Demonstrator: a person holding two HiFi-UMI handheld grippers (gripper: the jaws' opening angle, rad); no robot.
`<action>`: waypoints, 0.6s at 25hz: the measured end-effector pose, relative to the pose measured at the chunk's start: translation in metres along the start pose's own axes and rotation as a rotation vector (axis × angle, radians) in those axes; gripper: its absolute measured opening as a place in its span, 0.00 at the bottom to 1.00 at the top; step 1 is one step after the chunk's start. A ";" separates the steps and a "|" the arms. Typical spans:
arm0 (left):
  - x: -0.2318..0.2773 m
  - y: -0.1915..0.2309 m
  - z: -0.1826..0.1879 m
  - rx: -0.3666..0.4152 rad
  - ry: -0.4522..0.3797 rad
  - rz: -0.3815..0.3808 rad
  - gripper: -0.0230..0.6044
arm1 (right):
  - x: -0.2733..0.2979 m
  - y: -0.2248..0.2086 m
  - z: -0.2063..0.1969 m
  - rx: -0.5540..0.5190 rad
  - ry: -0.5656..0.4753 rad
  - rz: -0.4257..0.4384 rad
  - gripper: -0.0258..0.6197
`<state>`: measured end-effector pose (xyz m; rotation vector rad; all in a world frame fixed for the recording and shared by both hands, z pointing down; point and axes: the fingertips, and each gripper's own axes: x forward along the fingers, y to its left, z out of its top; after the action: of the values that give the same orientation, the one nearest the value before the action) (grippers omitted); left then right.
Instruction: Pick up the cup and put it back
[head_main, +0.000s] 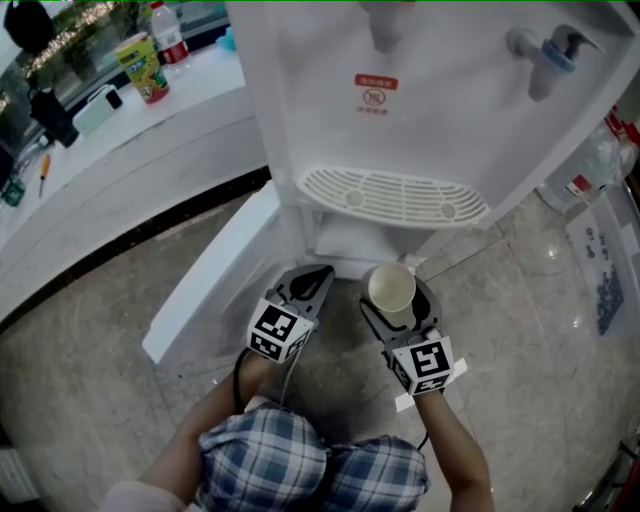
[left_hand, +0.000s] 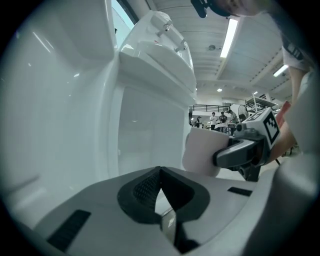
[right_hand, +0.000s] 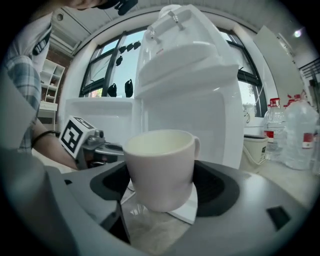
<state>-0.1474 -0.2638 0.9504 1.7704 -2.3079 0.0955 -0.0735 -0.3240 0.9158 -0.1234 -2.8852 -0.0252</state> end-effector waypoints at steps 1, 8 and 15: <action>0.000 -0.001 0.000 0.001 0.000 -0.001 0.08 | -0.009 0.003 0.003 0.010 -0.011 0.002 0.67; 0.003 -0.005 0.001 0.010 -0.001 -0.007 0.08 | -0.042 0.011 -0.005 -0.008 -0.003 0.000 0.67; 0.002 -0.002 0.001 0.011 -0.001 0.001 0.08 | -0.026 0.005 -0.003 0.009 -0.009 -0.013 0.67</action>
<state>-0.1466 -0.2662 0.9495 1.7748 -2.3139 0.1072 -0.0473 -0.3215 0.9117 -0.1029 -2.8944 -0.0145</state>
